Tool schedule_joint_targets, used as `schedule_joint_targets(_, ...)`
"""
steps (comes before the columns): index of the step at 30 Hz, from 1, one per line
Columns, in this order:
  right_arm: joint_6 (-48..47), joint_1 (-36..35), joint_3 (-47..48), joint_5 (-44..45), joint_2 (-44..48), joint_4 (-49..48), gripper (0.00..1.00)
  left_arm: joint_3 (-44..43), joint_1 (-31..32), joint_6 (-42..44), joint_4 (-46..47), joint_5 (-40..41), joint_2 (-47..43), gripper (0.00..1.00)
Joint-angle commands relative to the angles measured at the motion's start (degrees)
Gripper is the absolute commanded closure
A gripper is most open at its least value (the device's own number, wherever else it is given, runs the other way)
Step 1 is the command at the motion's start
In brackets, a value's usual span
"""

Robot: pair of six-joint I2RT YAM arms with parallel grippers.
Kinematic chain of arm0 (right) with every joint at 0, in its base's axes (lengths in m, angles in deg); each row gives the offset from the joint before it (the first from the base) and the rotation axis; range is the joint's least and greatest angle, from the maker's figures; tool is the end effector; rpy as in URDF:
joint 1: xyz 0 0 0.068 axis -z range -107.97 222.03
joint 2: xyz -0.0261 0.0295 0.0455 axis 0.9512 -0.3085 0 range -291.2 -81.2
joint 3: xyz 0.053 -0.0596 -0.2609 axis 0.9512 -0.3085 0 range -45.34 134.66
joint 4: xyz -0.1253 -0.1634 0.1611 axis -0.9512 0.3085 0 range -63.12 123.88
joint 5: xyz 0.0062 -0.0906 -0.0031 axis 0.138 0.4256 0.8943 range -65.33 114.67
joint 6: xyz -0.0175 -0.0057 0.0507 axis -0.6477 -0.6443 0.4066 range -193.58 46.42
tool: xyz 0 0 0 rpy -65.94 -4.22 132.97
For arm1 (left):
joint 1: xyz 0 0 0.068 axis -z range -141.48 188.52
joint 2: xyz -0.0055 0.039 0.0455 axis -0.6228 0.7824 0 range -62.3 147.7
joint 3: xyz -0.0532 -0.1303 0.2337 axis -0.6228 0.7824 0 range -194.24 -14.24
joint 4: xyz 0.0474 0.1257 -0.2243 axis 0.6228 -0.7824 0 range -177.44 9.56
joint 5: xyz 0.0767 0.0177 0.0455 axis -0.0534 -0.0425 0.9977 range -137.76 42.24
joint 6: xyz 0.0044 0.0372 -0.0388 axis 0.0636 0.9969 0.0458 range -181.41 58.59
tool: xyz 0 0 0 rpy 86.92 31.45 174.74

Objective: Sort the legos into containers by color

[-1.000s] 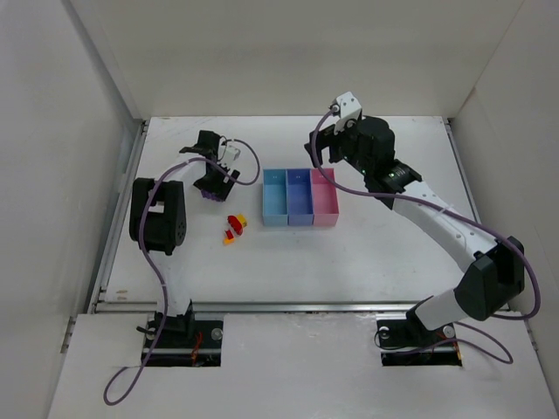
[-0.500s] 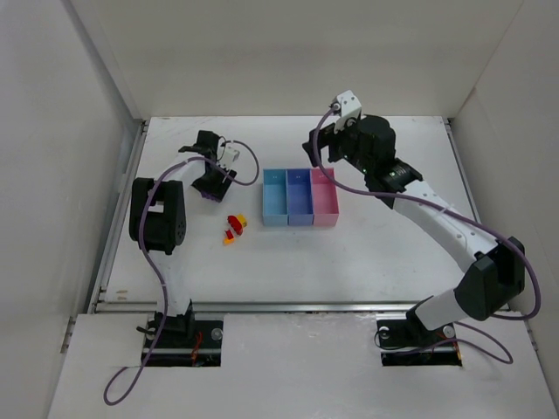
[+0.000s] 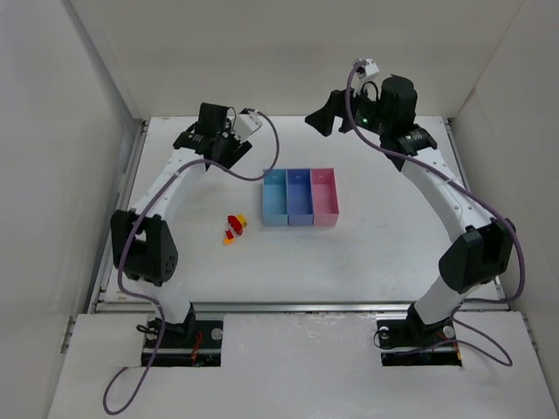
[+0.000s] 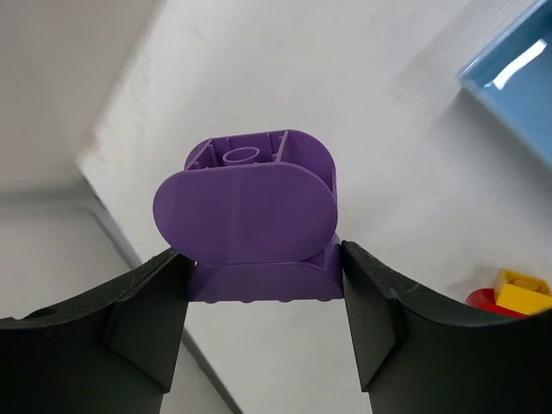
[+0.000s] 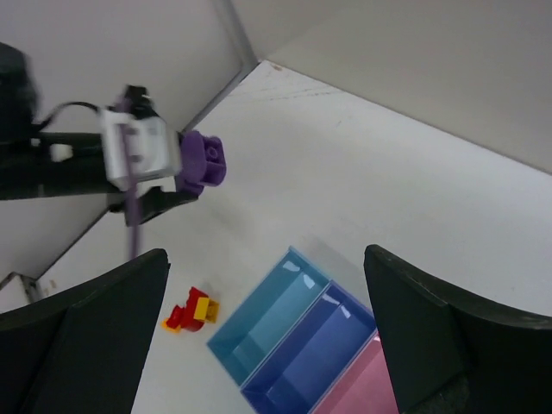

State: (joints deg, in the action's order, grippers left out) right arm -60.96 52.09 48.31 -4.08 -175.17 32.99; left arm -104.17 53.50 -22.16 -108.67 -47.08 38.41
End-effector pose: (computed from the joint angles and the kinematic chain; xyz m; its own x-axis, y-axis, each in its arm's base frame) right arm 0.3590 0.1485 0.4237 -0.2663 0.1073 -0.9579 -0.7072 0.6535 0.2698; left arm 0.3924 -0.1045 0.3171 -0.3129 0.7387 -0.5971 0.5779 0.6469 0.4975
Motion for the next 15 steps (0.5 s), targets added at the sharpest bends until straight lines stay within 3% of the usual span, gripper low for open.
schedule_joint_targets(1,5.04,0.17,3.99,-7.81,-1.56,1.1,0.0,1.68,3.82,10.49,6.93,-3.92,-10.34,1.0)
schedule_joint_targets(7,8.82,1.49,5.14,-14.83,-2.61,1.1,0.0,9.83,10.31,12.44,16.61,-10.88,-22.37,1.0)
schedule_joint_targets(11,9.35,-0.17,5.67,-19.32,-2.62,1.1,0.0,17.5,16.11,15.51,24.86,-10.19,-27.92,1.0)
schedule_joint_targets(15,9.35,-1.85,4.44,-20.73,-1.22,0.48,0.0,18.91,19.55,16.21,25.59,-9.13,-28.46,1.0)
